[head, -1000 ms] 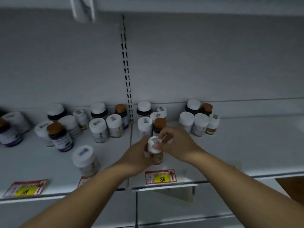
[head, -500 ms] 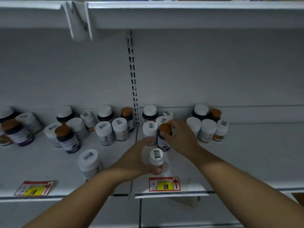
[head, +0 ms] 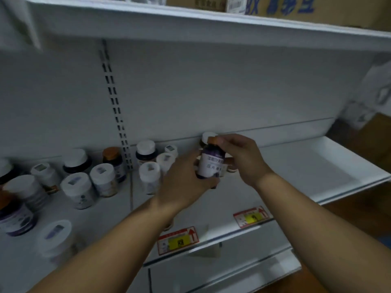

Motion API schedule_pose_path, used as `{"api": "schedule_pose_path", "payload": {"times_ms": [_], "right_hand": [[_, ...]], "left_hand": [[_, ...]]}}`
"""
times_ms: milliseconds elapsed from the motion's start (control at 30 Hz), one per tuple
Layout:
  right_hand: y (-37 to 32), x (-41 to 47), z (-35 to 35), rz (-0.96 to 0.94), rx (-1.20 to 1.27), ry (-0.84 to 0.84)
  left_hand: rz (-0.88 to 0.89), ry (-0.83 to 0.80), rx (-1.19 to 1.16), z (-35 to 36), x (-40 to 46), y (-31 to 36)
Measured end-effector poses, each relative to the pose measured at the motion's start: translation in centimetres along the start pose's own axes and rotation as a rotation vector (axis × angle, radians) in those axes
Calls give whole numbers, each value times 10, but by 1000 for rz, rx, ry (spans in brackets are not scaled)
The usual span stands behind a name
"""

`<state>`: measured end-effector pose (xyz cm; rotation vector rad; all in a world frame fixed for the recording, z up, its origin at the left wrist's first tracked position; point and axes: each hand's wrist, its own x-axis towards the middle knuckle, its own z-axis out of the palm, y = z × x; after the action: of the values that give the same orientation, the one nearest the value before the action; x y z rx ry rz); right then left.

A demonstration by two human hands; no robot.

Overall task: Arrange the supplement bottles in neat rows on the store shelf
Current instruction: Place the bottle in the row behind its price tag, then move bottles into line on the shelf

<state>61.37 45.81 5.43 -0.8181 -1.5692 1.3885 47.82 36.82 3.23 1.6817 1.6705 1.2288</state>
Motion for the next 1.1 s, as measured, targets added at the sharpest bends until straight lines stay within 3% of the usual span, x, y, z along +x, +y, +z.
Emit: {"api": "schedule_pose_path", "payload": {"times_ms": [100, 300, 533, 567, 633, 700, 800, 933, 1000, 1100], "right_hand": [[4, 0, -30, -1, -45, -37], [41, 6, -94, -41, -515, -252], [72, 11, -124, -25, -400, -571], [73, 19, -126, -68, -380, -543], [83, 45, -131, -152, -406, -315], [95, 74, -135, -166, -575, -143], [117, 95, -132, -114, -689, -254], [122, 99, -129, -125, -654, -199], [106, 103, -133, -82, -560, -52], [64, 101, -137, 49, -70, 13]], "left_hand": [[-52, -29, -32, 28, 9, -3], [-196, -91, -141, 105, 19, -17], [-377, -99, -59, 135, 15, -28], [-382, -98, -34, 136, 15, -28], [-401, -93, 5, 137, 15, -27], [-430, -99, 17, 137, 14, -26], [-441, -105, 102, 132, 10, -23], [-423, 111, 148, 113, 5, -13], [-355, 277, 93, 102, 8, -2], [-268, 416, -5, 87, 22, 20]]}}
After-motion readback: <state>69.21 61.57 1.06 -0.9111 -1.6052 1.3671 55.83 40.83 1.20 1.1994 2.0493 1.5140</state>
